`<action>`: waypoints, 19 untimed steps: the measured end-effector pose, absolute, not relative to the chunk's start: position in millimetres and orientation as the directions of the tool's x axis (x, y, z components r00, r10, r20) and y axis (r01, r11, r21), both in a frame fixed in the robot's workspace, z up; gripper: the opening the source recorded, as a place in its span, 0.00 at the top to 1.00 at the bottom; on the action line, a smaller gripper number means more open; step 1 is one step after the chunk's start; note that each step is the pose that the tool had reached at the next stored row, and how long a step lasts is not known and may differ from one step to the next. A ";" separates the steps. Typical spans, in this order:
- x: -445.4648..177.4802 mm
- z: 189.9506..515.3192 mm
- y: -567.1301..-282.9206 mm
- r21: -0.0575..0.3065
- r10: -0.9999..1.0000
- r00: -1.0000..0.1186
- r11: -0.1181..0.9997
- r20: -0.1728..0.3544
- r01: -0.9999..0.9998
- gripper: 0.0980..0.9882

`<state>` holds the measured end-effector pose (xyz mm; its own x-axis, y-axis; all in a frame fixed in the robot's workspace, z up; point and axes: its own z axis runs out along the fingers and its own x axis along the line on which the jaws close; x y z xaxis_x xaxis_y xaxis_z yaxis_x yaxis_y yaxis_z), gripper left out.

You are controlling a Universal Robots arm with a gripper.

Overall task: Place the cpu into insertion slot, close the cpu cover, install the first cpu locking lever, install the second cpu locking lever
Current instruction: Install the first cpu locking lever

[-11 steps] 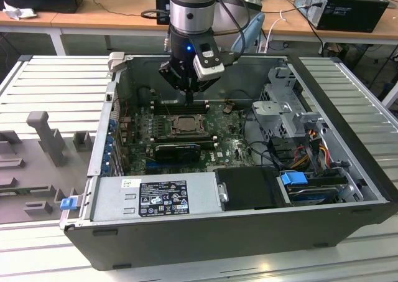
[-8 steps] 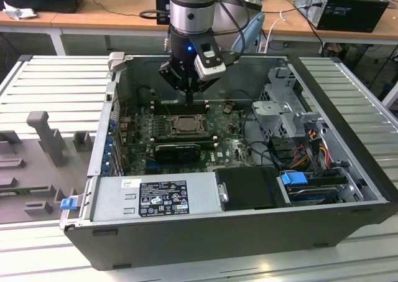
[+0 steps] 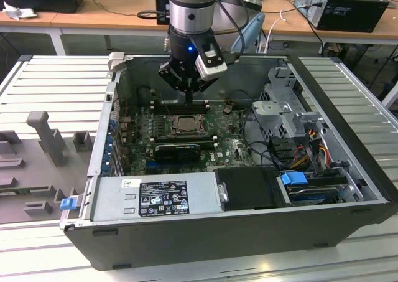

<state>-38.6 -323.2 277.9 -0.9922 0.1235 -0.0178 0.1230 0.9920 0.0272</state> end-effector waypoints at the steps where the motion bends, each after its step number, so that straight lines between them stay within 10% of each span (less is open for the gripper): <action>1: -39.2 277.9 -323.2 0.027 0.124 -0.992 0.992 -0.018 0.123 0.99; 19: -61.3 272.1 -323.2 0.030 0.103 -0.995 0.994 -0.017 0.102 0.99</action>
<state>-61.3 -323.2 272.1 -0.9946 0.1027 -0.0173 0.1022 0.9943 0.0296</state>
